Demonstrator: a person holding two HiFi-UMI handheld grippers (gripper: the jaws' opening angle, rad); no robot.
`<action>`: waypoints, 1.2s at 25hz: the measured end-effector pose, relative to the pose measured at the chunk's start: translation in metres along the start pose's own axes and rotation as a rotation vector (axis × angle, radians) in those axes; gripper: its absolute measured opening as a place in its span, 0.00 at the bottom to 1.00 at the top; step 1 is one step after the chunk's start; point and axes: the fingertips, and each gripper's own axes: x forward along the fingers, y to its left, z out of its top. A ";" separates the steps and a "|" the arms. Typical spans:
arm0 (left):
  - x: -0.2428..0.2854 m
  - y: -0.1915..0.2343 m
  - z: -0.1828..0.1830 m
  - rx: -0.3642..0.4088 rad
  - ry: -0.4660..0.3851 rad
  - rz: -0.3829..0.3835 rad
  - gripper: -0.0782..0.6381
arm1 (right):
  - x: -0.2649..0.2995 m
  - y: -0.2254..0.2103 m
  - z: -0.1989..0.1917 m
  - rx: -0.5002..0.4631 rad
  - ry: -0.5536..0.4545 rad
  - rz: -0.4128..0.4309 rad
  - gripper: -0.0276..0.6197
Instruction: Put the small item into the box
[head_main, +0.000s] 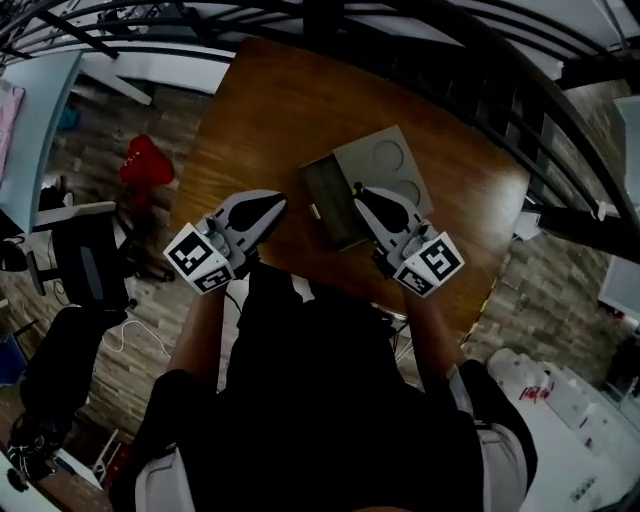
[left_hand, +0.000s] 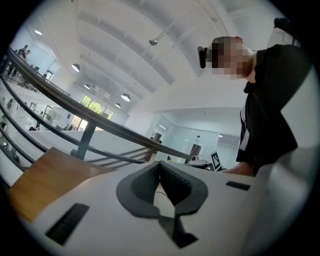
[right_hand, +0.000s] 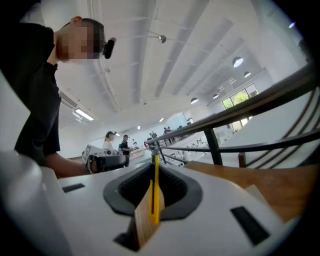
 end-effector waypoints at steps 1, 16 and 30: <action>0.000 0.003 -0.009 -0.020 0.016 -0.021 0.13 | 0.003 0.000 -0.009 -0.010 0.025 -0.026 0.14; -0.015 0.062 -0.075 -0.169 0.105 -0.180 0.13 | 0.051 -0.012 -0.118 -0.303 0.447 -0.254 0.14; -0.022 0.065 -0.093 -0.233 0.093 -0.227 0.13 | 0.051 -0.040 -0.185 -0.175 0.623 -0.389 0.14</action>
